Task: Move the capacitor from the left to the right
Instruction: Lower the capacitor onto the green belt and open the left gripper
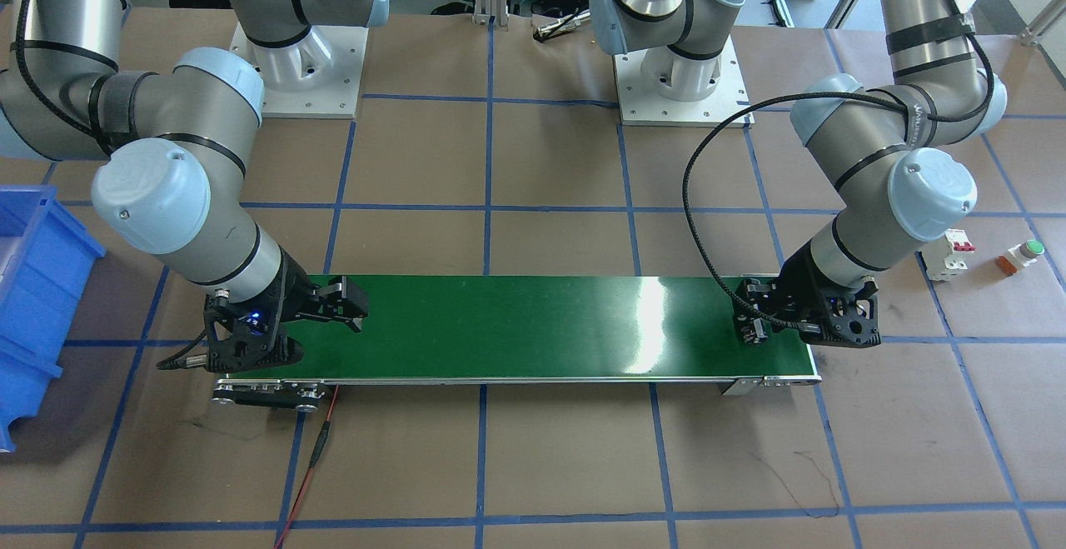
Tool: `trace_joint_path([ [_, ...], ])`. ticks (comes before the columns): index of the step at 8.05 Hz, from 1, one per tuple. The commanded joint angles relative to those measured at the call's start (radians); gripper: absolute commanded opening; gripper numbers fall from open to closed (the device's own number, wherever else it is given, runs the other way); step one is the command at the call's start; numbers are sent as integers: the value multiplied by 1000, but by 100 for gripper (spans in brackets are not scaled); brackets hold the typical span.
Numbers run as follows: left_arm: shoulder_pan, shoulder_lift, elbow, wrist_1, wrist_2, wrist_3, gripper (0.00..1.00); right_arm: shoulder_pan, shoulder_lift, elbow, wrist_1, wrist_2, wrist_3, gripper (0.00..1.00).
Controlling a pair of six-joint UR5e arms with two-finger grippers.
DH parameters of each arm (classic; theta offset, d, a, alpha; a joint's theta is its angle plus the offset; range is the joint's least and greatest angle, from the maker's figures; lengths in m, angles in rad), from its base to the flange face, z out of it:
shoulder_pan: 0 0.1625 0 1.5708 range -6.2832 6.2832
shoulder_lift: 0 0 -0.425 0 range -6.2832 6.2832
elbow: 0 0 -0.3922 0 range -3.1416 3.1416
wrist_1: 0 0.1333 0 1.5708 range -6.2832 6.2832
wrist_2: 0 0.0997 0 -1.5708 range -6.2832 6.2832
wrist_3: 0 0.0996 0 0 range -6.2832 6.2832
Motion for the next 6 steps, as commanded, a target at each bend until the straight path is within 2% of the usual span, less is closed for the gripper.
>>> trace_joint_path([
  [1, -9, 0, 3, -6, 0, -22, 100, -1, 0, 2, 13, -2, -2, 100],
  [3, -58, 38, 6, -68, 15, -82, 100, -1, 1, 24, 24, 4, 1, 100],
  [4, -101, 64, 8, -178, 47, -167, 100, -1, 3, 26, 24, 4, 1, 100],
  [5, -140, 110, 23, -229, 104, -241, 100, 1, 3, 26, 24, 4, 1, 100],
  [6, -179, 164, 53, -239, 121, -303, 100, 1, 3, 32, 27, 12, 1, 100],
])
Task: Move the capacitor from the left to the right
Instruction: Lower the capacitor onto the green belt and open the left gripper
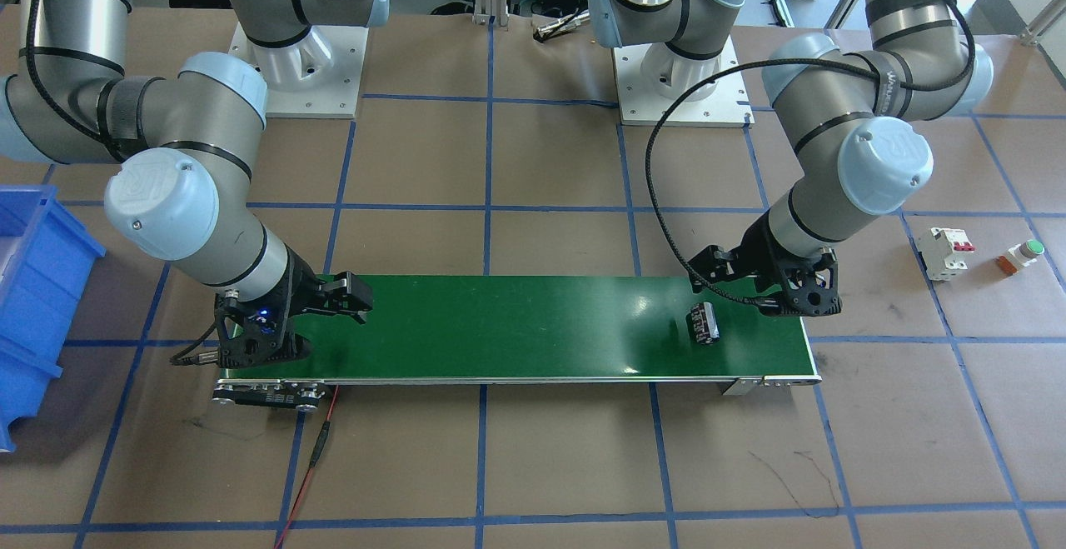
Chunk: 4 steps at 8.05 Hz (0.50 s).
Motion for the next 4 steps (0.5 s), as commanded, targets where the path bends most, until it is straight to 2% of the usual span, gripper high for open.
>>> trace_joint_path([
  [1, -106, 89, 94, -98, 50, -197, 100, -1, 0, 17, 5, 61, 0, 100],
  [2, -144, 87, 152, -150, 48, -223, 100, -1, 0, 17, 8, 64, 0, 100],
  [4, -240, 100, 230, -149, 49, -297, 100, -1, 0, 32, 9, 64, -3, 100],
])
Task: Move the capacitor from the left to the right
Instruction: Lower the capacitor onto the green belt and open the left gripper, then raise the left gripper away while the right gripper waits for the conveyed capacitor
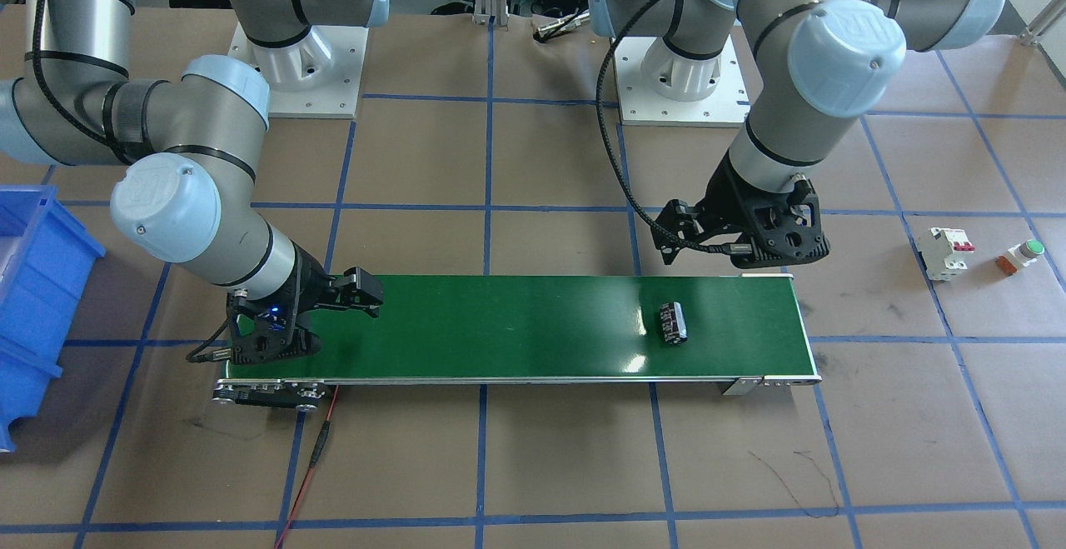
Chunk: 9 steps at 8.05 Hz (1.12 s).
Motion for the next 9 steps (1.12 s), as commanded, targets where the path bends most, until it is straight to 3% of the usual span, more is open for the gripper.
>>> trace_joint_path([
  [1, -101, 34, 101, -34, 8, -75, 100, 0, 0, 14, 2, 5, 0, 100],
  [4, -101, 93, 109, -40, 13, -79, 100, 0, 2, 14, 3, -3, 2, 100],
  [6, -99, 98, 109, -31, 10, -79, 100, 0, 0, 14, 78, -7, -3, 100],
  [9, -99, 94, 107, -31, 7, -81, 100, 0, 0, 12, 74, -9, -6, 100],
])
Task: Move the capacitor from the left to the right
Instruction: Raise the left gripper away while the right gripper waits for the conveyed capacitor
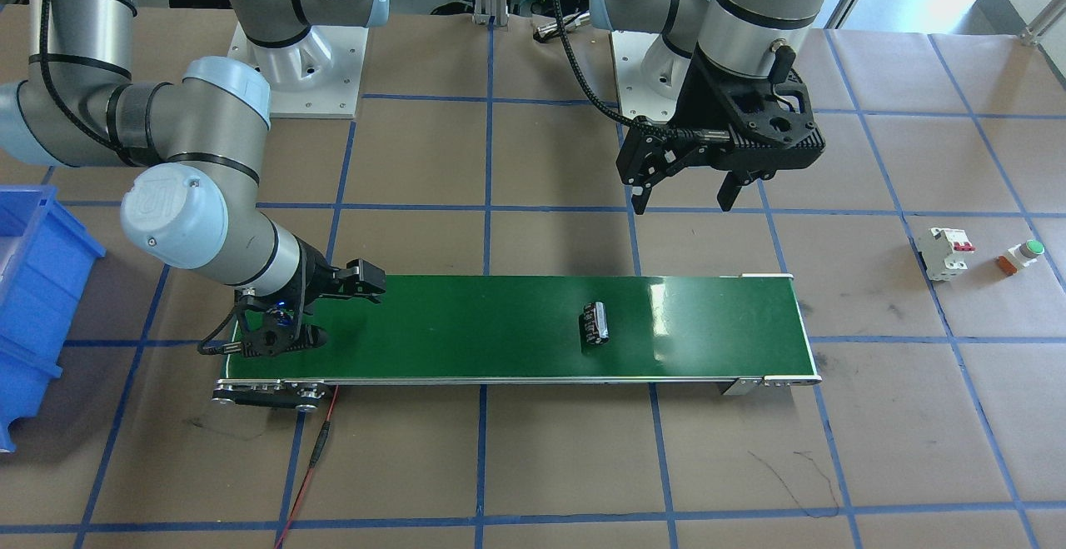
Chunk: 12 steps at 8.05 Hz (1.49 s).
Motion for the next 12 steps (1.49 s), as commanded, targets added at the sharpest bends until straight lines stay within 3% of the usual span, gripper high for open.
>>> trace_joint_path([
  [1, 0, 6, 1, -1, 10, 1, 100, 0, 0, -1, 2, 0, -1, 100],
  [5, 0, 4, 0, -7, 10, 2, 100, -2, 0, -7, 2, 20, 105, 100],
  [12, 0, 1, -5, -7, 11, 2, 100, -3, 5, -13, -68, 18, 122, 100],
])
